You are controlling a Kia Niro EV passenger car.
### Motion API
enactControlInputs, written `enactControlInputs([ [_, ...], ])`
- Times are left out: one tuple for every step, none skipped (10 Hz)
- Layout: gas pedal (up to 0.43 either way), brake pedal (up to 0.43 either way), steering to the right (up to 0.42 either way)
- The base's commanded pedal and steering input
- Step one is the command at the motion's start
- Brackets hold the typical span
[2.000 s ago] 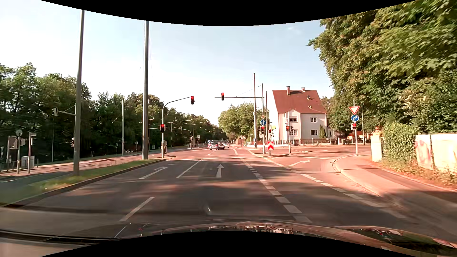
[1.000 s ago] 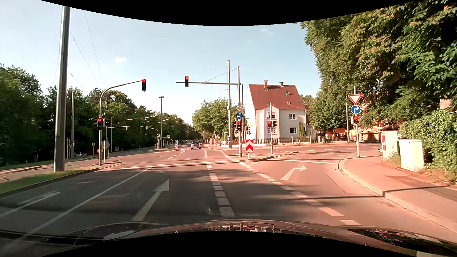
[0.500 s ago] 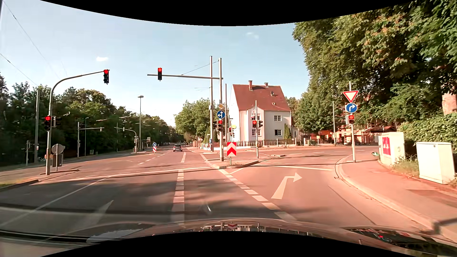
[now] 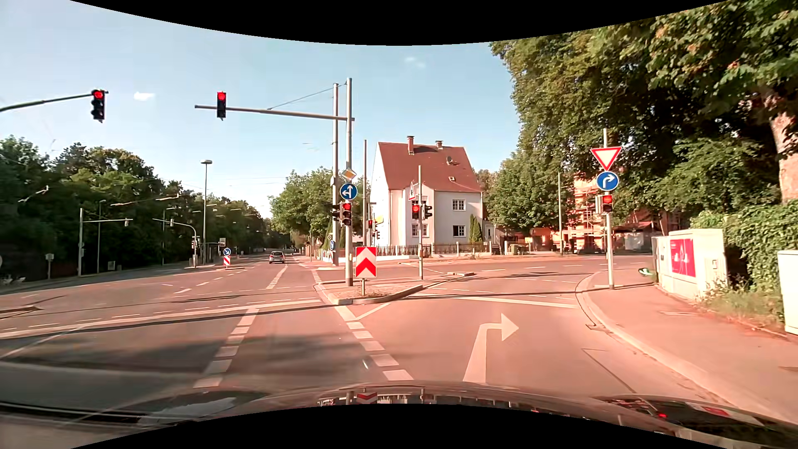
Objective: Follow the waypoints while adhering to traffic rules and regulations
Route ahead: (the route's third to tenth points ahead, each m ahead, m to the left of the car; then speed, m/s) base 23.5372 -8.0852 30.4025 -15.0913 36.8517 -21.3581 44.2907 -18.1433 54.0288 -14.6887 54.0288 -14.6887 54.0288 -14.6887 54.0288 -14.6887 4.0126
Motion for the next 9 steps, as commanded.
enactControlInputs([
  [0.0,0.152,0.161],
  [0.0,0.159,0.16],
  [0.0,0.165,0.16],
  [0.0,0.171,0.16],
  [0.0,0.171,0.157],
  [0.0,0.177,0.148],
  [0.0,0.177,0.138],
  [0.0,0.177,0.132],
  [0.0,0.183,0.128],
])
